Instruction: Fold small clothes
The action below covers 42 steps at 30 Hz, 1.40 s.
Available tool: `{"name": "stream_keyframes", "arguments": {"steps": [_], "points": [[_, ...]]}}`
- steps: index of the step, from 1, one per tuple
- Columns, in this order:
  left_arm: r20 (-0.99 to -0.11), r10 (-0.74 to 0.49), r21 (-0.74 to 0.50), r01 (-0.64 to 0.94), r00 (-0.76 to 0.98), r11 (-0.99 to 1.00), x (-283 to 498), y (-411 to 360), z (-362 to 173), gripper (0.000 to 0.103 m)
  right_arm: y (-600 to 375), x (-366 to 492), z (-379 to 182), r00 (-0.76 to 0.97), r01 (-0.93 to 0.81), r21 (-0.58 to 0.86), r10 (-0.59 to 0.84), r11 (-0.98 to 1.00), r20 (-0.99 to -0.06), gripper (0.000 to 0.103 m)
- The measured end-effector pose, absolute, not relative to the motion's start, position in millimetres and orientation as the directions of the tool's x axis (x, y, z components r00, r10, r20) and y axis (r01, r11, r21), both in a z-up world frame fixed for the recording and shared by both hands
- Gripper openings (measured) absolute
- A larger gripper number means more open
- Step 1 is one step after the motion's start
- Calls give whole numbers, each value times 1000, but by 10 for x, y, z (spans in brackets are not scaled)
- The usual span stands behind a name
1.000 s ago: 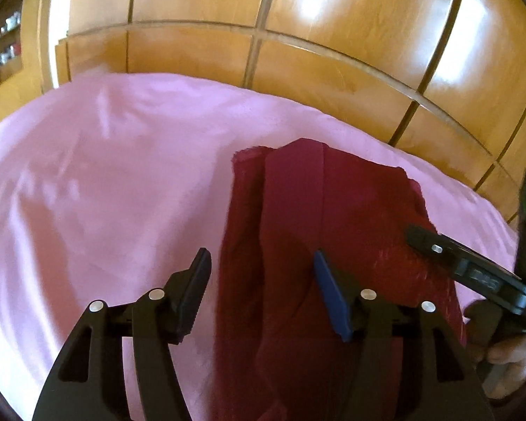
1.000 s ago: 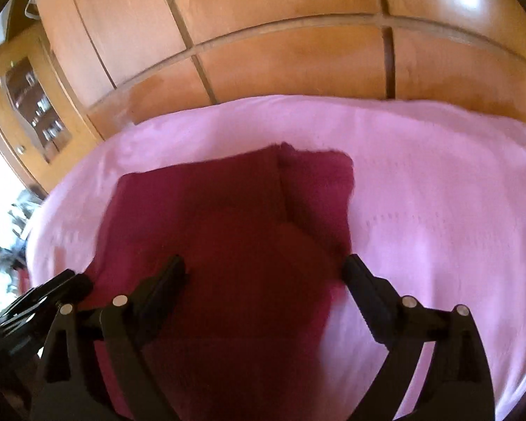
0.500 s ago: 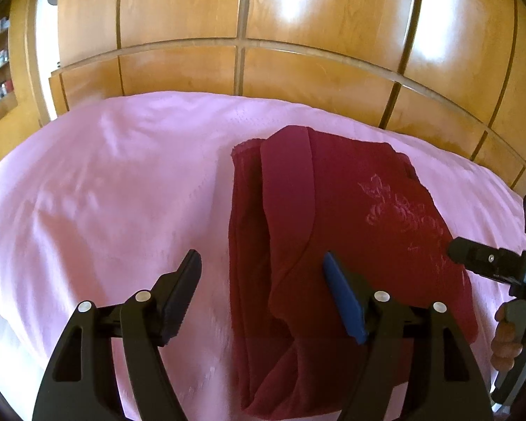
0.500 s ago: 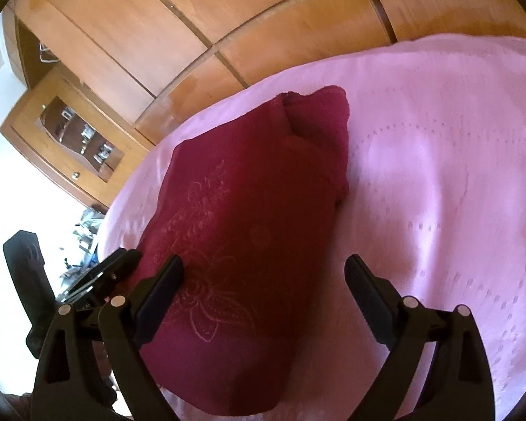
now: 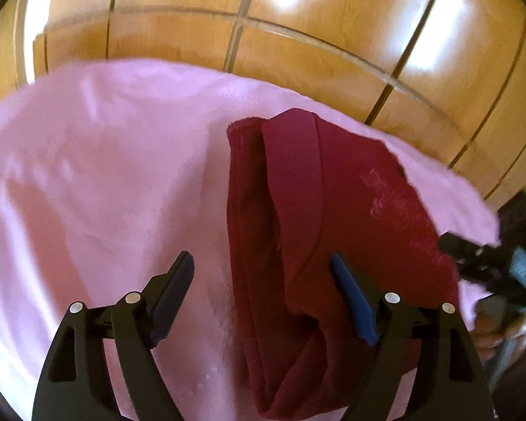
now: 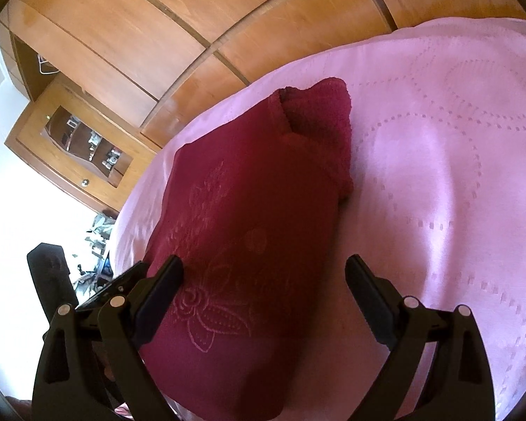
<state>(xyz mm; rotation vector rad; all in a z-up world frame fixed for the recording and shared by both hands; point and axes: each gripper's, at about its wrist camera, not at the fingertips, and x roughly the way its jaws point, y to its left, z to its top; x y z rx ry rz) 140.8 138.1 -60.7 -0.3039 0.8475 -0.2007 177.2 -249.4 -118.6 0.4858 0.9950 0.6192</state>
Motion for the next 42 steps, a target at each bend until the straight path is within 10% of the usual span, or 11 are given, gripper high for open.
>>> {"name": "stream_keyframes", "arguments": {"steps": [15, 25, 42], "points": [[-602, -597, -625, 153, 531, 766, 1668, 1506, -868, 71, -2399, 2032, -1356, 339, -248, 707, 743, 662, -577, 82], [-588, -610, -583, 244, 531, 775, 1611, 1254, -680, 38, -2285, 1826, -988, 373, -373, 564, 676, 737, -636, 37], [-495, -684, -525, 442, 536, 727, 2256, 85, -11, 38, -3225, 2232, -221, 614, -383, 356, 523, 852, -591, 36]]}}
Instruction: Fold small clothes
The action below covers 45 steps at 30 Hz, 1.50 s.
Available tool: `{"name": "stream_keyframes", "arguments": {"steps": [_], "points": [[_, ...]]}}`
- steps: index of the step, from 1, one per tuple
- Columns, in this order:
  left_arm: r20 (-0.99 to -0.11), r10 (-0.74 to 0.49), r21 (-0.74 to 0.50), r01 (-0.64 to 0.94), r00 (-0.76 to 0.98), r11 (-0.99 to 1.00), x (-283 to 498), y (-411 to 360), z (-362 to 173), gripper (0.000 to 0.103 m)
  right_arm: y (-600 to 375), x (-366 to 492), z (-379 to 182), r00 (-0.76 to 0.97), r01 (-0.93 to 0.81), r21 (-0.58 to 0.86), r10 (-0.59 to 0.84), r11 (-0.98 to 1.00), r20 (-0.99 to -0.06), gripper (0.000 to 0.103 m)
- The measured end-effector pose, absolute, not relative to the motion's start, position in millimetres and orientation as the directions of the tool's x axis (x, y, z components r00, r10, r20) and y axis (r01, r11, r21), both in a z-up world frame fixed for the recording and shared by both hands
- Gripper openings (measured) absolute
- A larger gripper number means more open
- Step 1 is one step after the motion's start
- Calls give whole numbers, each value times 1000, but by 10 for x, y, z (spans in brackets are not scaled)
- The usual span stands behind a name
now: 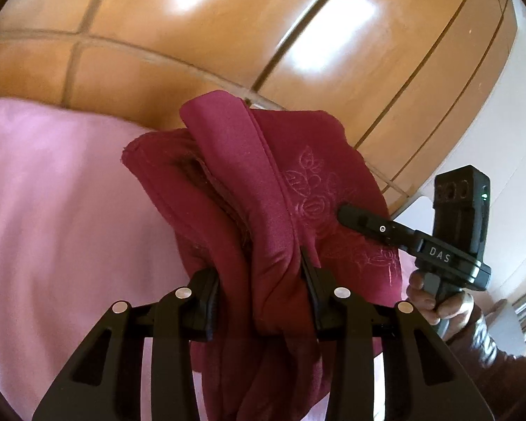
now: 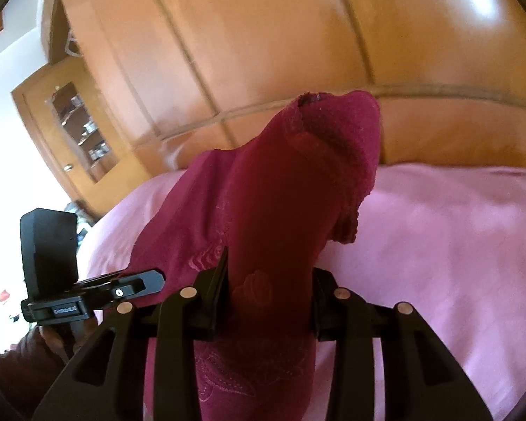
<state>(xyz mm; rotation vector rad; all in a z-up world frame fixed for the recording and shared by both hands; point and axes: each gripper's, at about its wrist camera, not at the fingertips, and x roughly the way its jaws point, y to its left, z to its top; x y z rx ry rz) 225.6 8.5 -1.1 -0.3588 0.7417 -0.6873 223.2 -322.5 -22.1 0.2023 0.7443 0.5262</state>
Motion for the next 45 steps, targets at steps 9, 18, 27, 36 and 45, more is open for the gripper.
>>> {"name": "stream_keyframes", "arguments": {"steps": [9, 18, 27, 36, 45], "points": [[-703, -545, -412, 363, 457, 836, 2957, -640, -840, 50, -3717, 2728, -1273, 585, -161, 327, 357, 931, -728, 67], [-676, -444, -328, 299, 588, 896, 2715, -580, -504, 55, -3745, 2309, -820, 673, -200, 254, 321, 946, -667, 69], [-638, -323, -145, 303, 699, 942, 2528, -758, -340, 53, -3409, 1807, -845, 645, -308, 159, 329, 938, -690, 31], [-712, -269, -168, 215, 648, 962, 2870, -672, -774, 65, -3048, 1869, -1251, 684, -206, 94, 212, 974, -698, 35], [-690, -199, -145, 136, 696, 980, 2227, -602, -457, 82, -2991, 1649, -1184, 706, -132, 52, 131, 990, -696, 94]]}}
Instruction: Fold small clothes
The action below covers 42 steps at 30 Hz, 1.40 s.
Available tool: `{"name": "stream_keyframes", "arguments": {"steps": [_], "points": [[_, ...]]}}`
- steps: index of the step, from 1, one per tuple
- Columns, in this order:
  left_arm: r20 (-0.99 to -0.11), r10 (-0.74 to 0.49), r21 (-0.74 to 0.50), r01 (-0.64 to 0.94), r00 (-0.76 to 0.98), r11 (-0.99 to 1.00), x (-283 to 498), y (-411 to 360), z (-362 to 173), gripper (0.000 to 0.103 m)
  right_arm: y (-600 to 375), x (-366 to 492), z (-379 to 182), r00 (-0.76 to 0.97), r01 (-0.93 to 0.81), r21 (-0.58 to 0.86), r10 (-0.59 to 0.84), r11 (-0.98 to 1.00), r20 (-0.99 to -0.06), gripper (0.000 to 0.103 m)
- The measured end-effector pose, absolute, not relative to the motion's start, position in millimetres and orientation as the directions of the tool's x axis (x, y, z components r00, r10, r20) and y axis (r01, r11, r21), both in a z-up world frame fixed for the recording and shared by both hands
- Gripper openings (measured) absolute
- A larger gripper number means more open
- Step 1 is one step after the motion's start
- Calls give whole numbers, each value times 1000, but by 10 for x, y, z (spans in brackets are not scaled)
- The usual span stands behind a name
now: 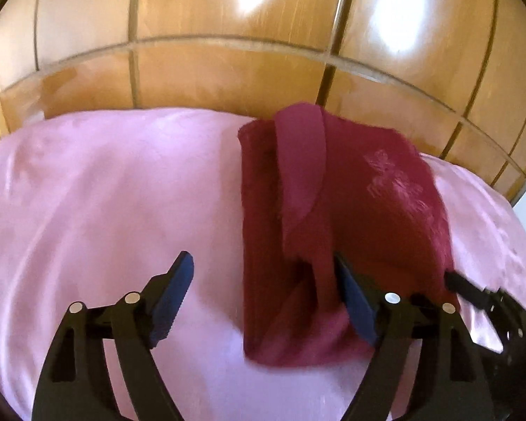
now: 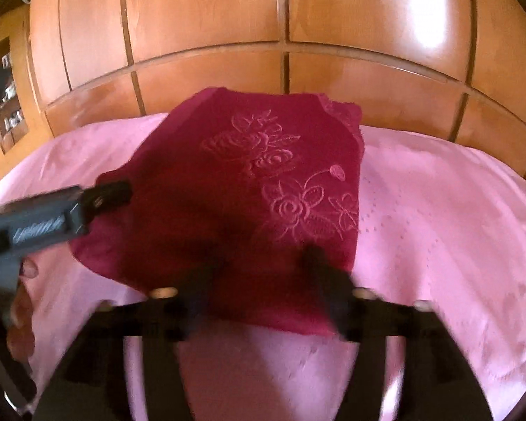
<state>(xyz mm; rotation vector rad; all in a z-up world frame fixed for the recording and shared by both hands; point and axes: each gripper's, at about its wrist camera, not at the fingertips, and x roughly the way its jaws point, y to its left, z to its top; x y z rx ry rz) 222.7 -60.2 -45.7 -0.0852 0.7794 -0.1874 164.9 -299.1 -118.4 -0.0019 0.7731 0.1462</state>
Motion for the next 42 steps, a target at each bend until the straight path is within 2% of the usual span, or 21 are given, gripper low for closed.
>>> {"name": "stream_keyframes", "arguments": {"steps": [4, 8, 12, 22, 28, 42], "points": [[-663, -172, -120, 123, 728, 985, 1889, -536, -357, 92, -2951, 1478, -1116, 711, -122, 44, 118, 992, -694, 94], [-650, -156, -119, 103, 744, 988, 1643, -461, -304, 92, -2881, 1288, -1067, 726, -96, 16, 81, 995, -683, 99], [-635, -141, -117, 86, 759, 989, 1415, -404, -271, 99, -2878, 1179, -1049, 724, -56, 39, 67, 998, -687, 100], [-618, -42, -46, 18, 785, 999, 992, -363, -218, 99, -2933, 795, -887, 747, 26, 57, 18, 998, -665, 101], [-601, -19, -24, 6, 799, 1000, 797, -369, -200, 99, -2861, 555, -748, 787, 24, 22, -5, 999, -616, 101], [-548, 10, -2, -14, 836, 1000, 590, -370, -37, 99, -2800, 423, -619, 813, 11, 18, 2, 1000, -583, 101]]}}
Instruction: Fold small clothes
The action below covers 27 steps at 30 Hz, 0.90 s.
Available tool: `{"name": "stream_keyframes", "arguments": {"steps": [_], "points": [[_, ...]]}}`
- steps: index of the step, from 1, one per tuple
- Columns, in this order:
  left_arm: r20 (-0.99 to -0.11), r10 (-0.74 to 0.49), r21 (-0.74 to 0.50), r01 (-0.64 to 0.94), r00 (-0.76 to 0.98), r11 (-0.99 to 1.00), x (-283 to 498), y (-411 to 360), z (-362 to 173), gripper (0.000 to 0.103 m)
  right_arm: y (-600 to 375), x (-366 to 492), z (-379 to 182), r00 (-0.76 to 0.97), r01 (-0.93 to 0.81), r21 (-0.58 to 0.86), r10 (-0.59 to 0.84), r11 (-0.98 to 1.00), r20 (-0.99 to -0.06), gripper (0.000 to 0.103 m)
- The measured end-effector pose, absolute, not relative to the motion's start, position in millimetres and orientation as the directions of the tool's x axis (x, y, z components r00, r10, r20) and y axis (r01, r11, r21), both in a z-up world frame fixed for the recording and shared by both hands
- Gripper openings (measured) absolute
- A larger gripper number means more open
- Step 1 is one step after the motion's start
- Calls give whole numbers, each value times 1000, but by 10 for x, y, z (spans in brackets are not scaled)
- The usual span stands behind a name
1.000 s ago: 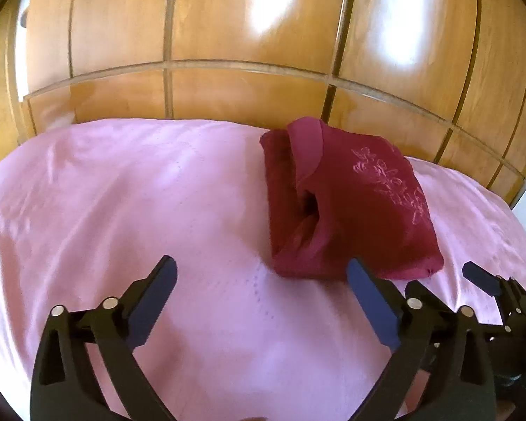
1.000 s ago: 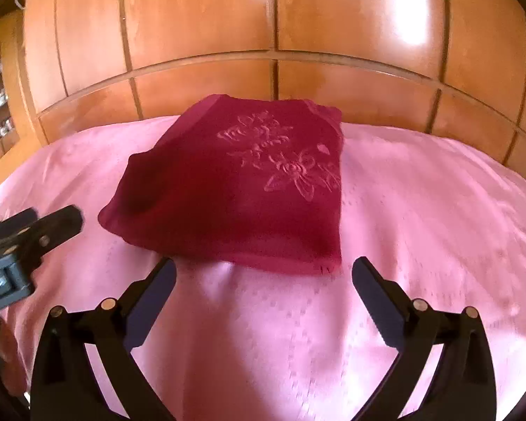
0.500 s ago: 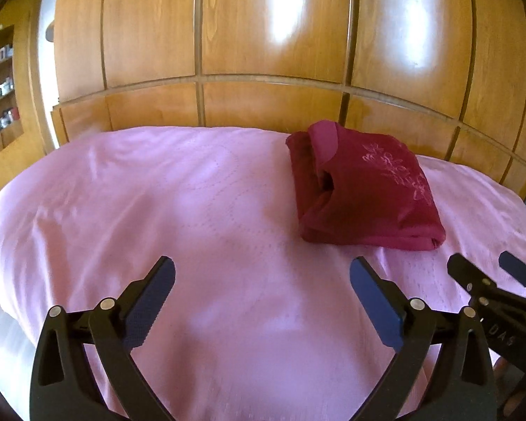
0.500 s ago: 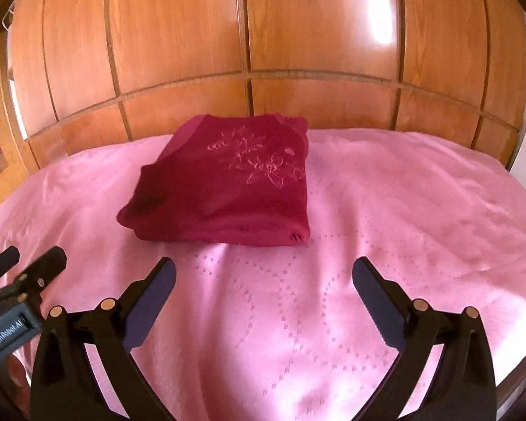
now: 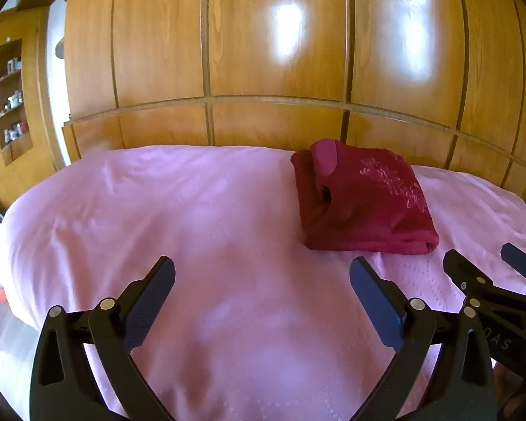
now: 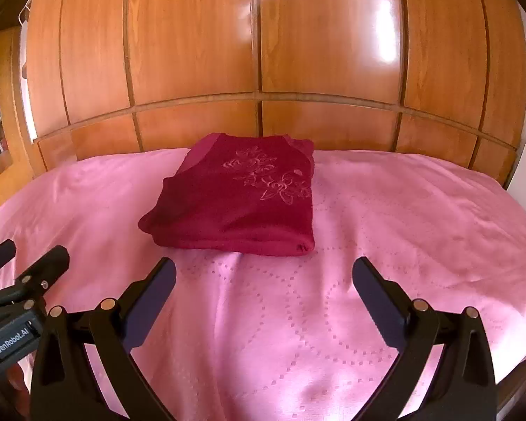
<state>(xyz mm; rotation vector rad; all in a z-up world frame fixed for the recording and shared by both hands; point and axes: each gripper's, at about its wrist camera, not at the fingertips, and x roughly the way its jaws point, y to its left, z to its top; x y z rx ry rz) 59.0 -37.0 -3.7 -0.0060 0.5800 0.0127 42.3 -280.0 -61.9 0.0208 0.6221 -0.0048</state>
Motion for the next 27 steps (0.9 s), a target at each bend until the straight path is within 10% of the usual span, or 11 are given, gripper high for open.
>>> {"name": "stream_keyframes", "arguments": {"steps": [27], "points": [[-578, 19, 16, -13, 815, 1000, 680, -399, -117, 99, -2901, 481, -715, 791, 38, 46, -2, 998, -612, 101]]}}
